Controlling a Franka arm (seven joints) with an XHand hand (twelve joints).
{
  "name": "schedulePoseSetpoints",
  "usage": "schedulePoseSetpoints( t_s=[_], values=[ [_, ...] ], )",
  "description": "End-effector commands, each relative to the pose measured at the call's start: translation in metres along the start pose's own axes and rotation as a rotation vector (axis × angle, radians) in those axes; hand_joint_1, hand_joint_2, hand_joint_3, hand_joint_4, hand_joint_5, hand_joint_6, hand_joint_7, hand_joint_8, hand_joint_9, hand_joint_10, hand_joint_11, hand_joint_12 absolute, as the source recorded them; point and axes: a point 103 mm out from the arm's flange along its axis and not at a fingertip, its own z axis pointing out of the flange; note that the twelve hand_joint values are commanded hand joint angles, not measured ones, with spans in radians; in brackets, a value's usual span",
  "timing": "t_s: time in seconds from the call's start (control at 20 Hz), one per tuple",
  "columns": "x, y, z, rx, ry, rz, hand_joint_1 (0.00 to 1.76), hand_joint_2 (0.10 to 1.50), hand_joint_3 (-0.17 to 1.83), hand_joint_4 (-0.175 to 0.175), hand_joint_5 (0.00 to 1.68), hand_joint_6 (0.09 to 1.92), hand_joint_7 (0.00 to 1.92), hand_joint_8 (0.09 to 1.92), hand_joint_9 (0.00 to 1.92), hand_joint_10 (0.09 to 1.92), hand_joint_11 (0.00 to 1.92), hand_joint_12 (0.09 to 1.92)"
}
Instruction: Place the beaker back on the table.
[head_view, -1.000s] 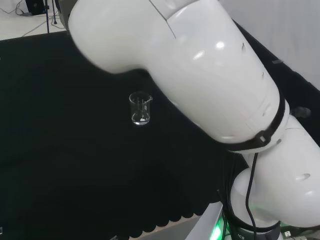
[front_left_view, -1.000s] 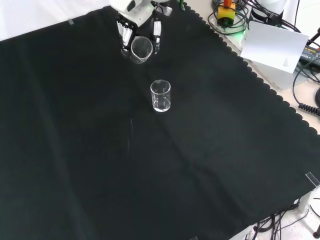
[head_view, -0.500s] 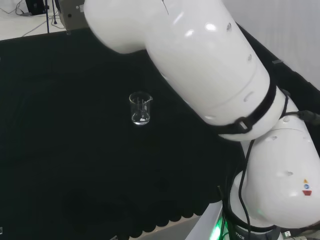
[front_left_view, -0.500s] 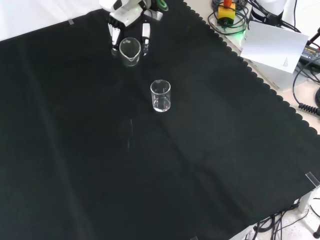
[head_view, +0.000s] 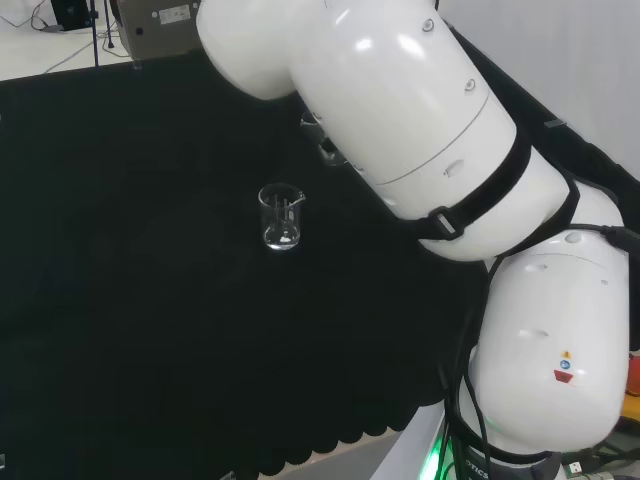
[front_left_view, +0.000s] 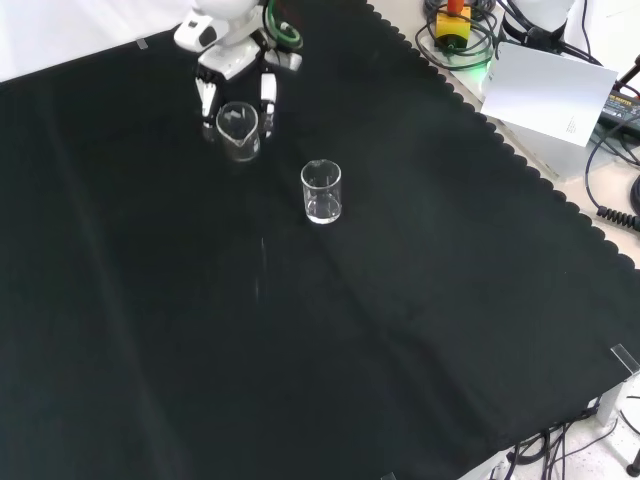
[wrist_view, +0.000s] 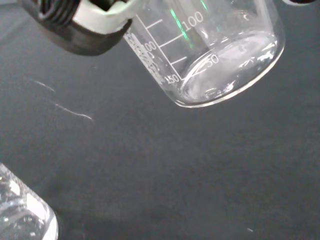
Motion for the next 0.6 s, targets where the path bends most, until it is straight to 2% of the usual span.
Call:
schedulePoseSetpoints(
  t_s=[0.05, 0.6],
  values=[
    [0.0, 0.02, 0.029, -0.018, 0.072, -0.012, 1.32, 1.05, -0.17, -0.175, 1.16, 0.65, 1.54, 0.19, 1.58, 0.56, 1.33, 0.69],
    [-0.005, 0.037, 0.058, -0.044, 0.118, -0.006, 1.32, 1.05, -0.17, -0.17, 1.17, 0.65, 1.58, 0.09, 1.59, 0.47, 1.34, 0.65]
  ],
)
